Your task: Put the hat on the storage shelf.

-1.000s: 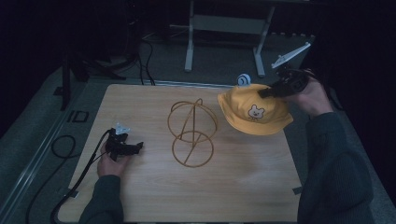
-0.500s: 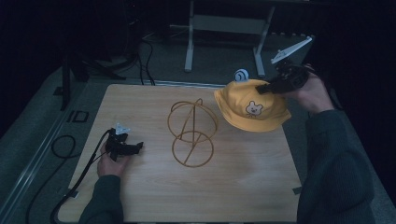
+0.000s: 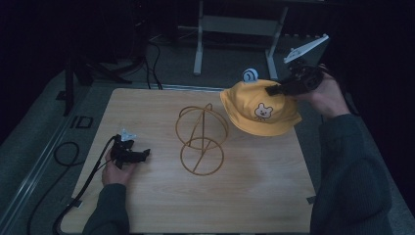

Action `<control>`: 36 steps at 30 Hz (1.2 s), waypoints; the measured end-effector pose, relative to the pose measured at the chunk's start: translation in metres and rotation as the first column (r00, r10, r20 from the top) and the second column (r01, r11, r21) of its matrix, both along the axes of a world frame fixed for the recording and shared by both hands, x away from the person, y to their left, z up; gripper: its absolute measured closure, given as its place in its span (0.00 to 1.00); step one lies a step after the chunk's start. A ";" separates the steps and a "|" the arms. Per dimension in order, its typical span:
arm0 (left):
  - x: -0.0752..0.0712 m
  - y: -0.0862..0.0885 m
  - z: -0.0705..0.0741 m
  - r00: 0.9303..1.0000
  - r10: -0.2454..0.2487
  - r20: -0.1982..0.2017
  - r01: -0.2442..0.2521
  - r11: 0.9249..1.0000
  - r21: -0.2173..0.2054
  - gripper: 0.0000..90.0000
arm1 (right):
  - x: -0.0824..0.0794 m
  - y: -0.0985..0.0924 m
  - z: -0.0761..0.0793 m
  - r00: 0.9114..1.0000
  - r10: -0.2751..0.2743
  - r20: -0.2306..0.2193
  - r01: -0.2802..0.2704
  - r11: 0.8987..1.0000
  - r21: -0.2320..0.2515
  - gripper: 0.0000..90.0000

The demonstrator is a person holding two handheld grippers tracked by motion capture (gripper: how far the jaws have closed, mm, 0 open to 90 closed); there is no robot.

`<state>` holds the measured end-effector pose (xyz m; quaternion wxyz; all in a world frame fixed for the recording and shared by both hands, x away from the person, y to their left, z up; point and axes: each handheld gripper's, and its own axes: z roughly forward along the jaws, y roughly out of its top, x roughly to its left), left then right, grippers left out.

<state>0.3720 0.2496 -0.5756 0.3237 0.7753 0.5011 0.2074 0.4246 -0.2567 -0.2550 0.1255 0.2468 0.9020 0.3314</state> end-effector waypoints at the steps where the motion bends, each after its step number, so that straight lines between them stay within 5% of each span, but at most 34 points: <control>1: 0.000 0.000 0.000 1.000 0.000 0.000 0.000 1.000 0.000 0.17 | 0.000 0.000 0.000 1.000 0.001 0.002 -0.001 1.000 0.001 0.89; 36: 0.000 0.000 0.000 1.000 0.000 0.001 0.000 1.000 0.000 0.17 | -0.002 0.014 0.011 0.998 0.056 0.018 -0.058 0.994 0.089 0.89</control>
